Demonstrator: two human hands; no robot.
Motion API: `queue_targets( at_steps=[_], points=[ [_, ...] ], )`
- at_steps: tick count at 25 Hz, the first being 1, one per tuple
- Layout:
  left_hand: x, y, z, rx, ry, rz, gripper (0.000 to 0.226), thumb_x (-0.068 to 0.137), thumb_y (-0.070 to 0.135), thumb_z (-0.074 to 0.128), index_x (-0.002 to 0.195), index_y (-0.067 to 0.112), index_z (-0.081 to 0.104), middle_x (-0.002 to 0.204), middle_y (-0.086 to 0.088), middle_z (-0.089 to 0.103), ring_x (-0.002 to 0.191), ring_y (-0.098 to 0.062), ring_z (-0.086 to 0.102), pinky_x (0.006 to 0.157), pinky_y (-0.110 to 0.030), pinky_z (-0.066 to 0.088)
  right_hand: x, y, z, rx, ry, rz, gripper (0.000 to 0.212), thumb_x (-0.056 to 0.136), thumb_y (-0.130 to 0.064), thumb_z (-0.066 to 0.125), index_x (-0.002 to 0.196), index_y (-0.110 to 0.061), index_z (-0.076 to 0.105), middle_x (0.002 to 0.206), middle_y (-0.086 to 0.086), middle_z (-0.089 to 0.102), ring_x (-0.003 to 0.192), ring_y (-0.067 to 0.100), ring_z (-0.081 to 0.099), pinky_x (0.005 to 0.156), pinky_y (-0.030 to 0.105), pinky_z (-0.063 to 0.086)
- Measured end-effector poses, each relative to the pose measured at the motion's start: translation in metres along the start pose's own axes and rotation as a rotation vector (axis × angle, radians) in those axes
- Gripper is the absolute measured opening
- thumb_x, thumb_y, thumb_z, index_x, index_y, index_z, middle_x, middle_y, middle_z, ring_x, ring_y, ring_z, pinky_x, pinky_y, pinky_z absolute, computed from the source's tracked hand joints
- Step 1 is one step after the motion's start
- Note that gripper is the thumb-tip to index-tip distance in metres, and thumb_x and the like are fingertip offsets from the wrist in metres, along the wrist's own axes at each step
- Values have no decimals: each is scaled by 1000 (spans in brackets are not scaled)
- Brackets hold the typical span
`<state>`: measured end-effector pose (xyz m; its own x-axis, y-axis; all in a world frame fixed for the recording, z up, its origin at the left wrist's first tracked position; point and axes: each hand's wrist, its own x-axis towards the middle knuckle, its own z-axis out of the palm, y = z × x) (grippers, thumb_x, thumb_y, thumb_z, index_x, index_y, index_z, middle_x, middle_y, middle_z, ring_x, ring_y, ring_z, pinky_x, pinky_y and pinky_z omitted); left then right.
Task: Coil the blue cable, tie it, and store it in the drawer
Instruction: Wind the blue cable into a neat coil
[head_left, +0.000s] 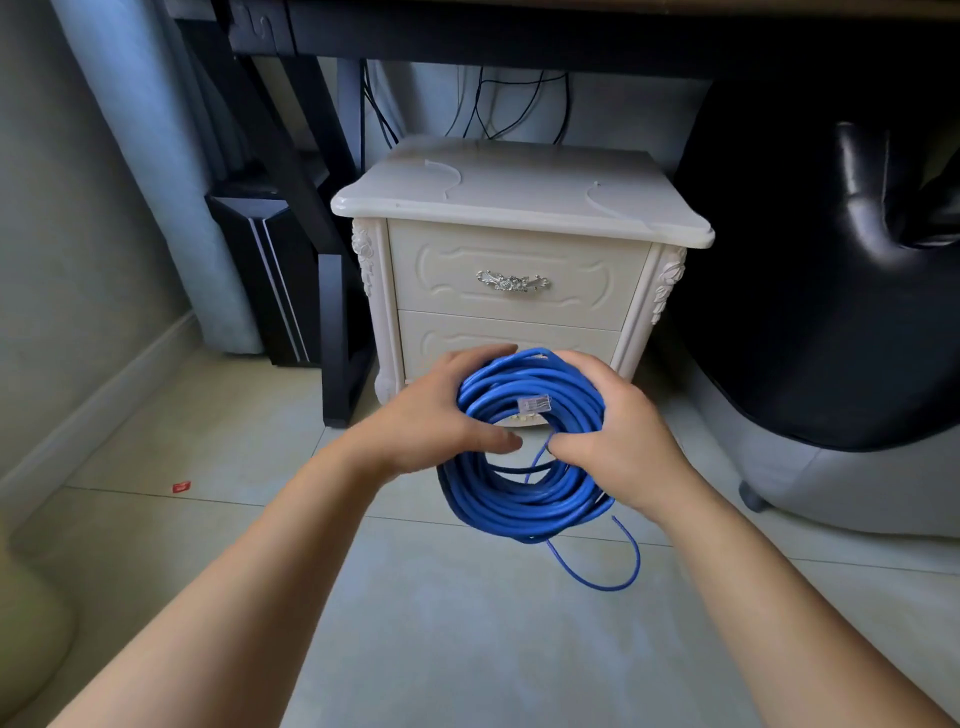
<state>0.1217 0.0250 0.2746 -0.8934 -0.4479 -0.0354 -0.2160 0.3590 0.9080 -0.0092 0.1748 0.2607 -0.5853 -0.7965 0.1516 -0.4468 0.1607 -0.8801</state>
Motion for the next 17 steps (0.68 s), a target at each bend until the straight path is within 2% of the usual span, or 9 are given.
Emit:
queue_targets(
  at_steps=[3,6,8,11,14,17],
  points=[
    [-4,-1,6,-8,1,-4,63,71,5,75,122,38,57,87,15,68,78,-7,65,77,-26,53,-1,1,-2,-57,-18,-15,66,63,-10,65,111,-53,54,96,-20,67,85,11,65,79,34,55],
    [-5,2,11,-99,108,-17,42,60,10,67,97,28,64,64,14,58,61,-10,55,62,-25,46,0,-3,-4,37,-13,-26,63,71,0,71,109,-48,57,94,-22,68,81,4,66,76,27,54],
    [-6,5,11,-208,152,-24,34,59,5,67,89,22,65,60,13,56,57,-9,52,58,-21,42,3,-4,-7,135,-42,10,59,71,-10,78,116,-44,58,100,-16,71,87,10,70,82,34,57],
    [-6,7,10,-358,208,-60,38,55,4,65,91,13,66,61,8,57,58,-11,52,55,-20,41,6,-4,-11,411,-99,108,71,64,-28,83,129,-32,57,111,0,73,93,27,73,87,42,56],
    [-3,6,10,-545,297,-137,32,54,5,62,86,10,62,61,-1,47,57,-19,45,54,-28,35,6,-3,-11,640,-131,185,69,65,-30,84,127,-21,58,109,10,73,96,34,72,79,39,58],
    [-1,5,10,-747,411,-213,22,65,0,60,84,10,58,60,-3,43,54,-19,43,55,-31,36,5,1,1,777,-156,253,89,50,-46,93,125,-18,56,105,16,71,100,39,70,85,50,57]
  ],
)
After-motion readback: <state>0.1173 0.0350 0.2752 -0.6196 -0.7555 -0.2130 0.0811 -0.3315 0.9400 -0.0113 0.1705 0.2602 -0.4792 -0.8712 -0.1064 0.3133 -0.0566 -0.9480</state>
